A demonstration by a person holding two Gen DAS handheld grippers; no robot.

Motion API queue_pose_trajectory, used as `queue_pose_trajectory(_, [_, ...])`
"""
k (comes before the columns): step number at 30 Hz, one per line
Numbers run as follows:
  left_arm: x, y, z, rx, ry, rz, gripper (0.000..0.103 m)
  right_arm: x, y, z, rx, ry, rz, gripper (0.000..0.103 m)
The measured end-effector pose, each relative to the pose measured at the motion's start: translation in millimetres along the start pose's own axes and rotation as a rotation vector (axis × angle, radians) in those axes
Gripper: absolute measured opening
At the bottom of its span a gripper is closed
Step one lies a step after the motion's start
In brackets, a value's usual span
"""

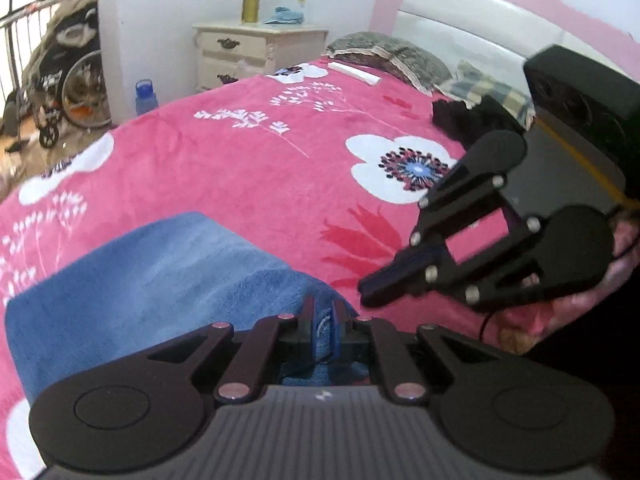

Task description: Fold clothes

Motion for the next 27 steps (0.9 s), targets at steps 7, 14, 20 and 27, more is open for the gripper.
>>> queue_pose_trajectory(7, [3.2,-6.2,-31.1,0.232,0.078,0.027,0.0,-37.6,26.3,-18.0,0.071,0.022,-0.133,0.003])
queue_pose_trajectory(14, [-0.3,1.9,-27.6,0.191,0.111,-0.024,0.013,-34.5,19.4,-12.3,-0.023,-0.02,-0.097,0.014])
queue_pose_trajectory(20, [9.4,7.7,4.9,0.013,0.079,-0.002,0.034,-31.7,12.6,-6.7,-0.108,-0.059,-0.066,0.022])
queue_pose_trajectory(27, [13.5,27.1,54.1,-0.34,-0.005,0.012,0.032,-21.3,11.7,13.6,-0.236,-0.148,-0.04,0.006])
Point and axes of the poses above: each gripper's, at about its wrist camera, not at the fingertips, and x roughly against the way its jaws point, z to its right, y to its underside, the point moved 6 cm from there along -x, roughly the way its jaws point, and after that the axes turned 4 degrees about -z, right-handed, at the moved point
